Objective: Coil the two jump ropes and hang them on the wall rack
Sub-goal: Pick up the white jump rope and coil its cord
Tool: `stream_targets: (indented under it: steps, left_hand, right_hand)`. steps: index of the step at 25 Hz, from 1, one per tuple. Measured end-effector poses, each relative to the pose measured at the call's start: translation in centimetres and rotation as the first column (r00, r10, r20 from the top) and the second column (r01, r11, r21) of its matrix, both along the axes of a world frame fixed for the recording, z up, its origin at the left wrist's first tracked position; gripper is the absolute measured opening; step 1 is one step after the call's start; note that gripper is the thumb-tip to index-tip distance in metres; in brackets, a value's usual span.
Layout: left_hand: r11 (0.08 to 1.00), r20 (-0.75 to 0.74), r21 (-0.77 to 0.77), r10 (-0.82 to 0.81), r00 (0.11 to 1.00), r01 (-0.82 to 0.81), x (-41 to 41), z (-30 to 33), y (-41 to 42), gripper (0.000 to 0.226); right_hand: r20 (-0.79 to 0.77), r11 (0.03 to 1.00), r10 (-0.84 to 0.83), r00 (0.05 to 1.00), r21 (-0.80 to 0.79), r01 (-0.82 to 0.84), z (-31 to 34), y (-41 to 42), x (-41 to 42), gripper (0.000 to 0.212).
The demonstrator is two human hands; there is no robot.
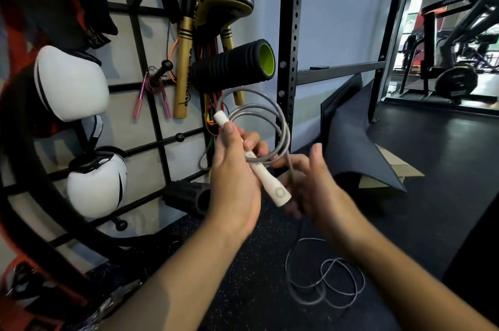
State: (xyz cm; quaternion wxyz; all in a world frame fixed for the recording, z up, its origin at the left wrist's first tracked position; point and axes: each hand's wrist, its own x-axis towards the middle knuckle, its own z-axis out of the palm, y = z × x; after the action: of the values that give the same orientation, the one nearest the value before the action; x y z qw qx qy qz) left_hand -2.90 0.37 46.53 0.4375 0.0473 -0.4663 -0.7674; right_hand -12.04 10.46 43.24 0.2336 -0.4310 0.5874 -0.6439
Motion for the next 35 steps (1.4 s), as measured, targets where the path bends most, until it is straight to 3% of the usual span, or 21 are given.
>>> stream_targets:
  steps: [1, 3, 6, 11, 14, 17, 19, 21, 23, 25, 26, 28, 30, 32, 34, 35]
  left_hand:
    - [0.997, 0.038, -0.043, 0.069, 0.997, -0.068, -0.2, -0.4, 0.4, 0.031]
    - [0.977, 0.088, -0.141, 0.171, 0.981, -0.157, -0.5, -1.3, 1.0, 0.032]
    - [0.972, 0.134, -0.212, 0.129, 0.983, -0.099, -0.9, -2.1, 1.3, 0.032]
    - [0.965, 0.187, -0.261, 0.063, 0.980, -0.012, -0.9, -2.1, -0.4, 0.053]
    - [0.966, 0.235, -0.260, 0.070, 0.970, -0.007, -0.6, -1.8, -0.5, 0.052]
    - [0.963, 0.322, -0.259, 0.009, 0.947, 0.079, 0.1, -1.0, -1.2, 0.044]
    - [0.938, 0.340, -0.329, 0.007, 0.940, 0.112, 1.3, 0.3, -2.7, 0.047]
    - [0.824, 0.358, -0.554, 0.104, 0.928, 0.121, 2.9, 2.1, -4.0, 0.062]
    - [0.555, 0.457, -0.790, 0.252, 0.853, 0.259, 4.1, 3.2, -3.9, 0.075]
    - [0.306, 0.545, -0.837, 0.411, 0.731, 0.453, 4.4, 3.6, -2.4, 0.079]
    - [0.242, 0.556, -0.828, 0.474, 0.683, 0.506, 4.2, 3.5, -1.7, 0.079]
    - [0.282, 0.605, -0.792, 0.478, 0.637, 0.541, 3.6, 3.0, -1.2, 0.074]
    - [0.361, 0.663, -0.749, 0.397, 0.635, 0.556, 3.3, 2.8, -1.5, 0.053]
    - [0.373, 0.679, -0.733, 0.361, 0.639, 0.569, 3.3, 2.8, -1.9, 0.033]
    - [0.422, 0.667, -0.734, 0.302, 0.681, 0.532, 3.5, 2.8, -2.1, 0.029]
    - [0.494, 0.646, -0.724, 0.243, 0.723, 0.482, 3.6, 2.7, -2.3, 0.030]
  right_hand:
    - [0.022, 0.999, 0.008, 1.000, -0.033, -0.008, -0.5, -0.4, 1.1, 0.074]
    - [0.071, 0.987, -0.067, 0.995, -0.138, 0.076, -0.8, -0.5, 3.0, 0.064]
    - [0.166, 0.940, -0.198, 0.966, -0.246, 0.235, 0.0, 0.0, 2.7, 0.046]
    - [-0.024, 0.943, -0.234, 0.972, -0.247, 0.222, 2.0, 1.2, 0.4, 0.031]
    - [-0.069, 0.950, -0.240, 0.968, -0.223, 0.220, 2.0, 1.3, -0.4, 0.014]
    - [-0.125, 0.955, -0.271, 0.954, -0.161, 0.250, 2.7, 1.8, -1.8, 0.023]
    - [-0.290, 0.975, -0.223, 0.931, -0.066, 0.213, 3.8, 2.9, -2.8, 0.024]
    - [-0.509, 0.982, -0.098, 0.855, 0.088, 0.165, 4.5, 3.9, -3.4, 0.020]
    - [-0.609, 0.966, 0.064, 0.790, 0.236, 0.103, 4.5, 4.0, -3.2, 0.017]
    - [-0.614, 0.958, 0.179, 0.769, 0.286, 0.006, 4.3, 3.7, -2.7, 0.012]
    - [-0.610, 0.958, 0.201, 0.766, 0.285, -0.025, 4.3, 3.5, -2.4, 0.010]
    - [-0.572, 0.958, 0.218, 0.791, 0.282, -0.060, 4.0, 3.3, -2.3, 0.024]
    - [-0.506, 0.962, 0.233, 0.831, 0.247, -0.119, 3.6, 3.4, -2.2, 0.032]
    - [-0.480, 0.970, 0.214, 0.851, 0.209, -0.126, 3.4, 3.4, -2.0, 0.033]
    - [-0.436, 0.988, 0.132, 0.890, 0.129, -0.083, 3.9, 3.5, -1.9, 0.032]
    - [-0.366, 0.996, 0.073, 0.928, 0.068, -0.052, 4.2, 3.6, -2.2, 0.034]
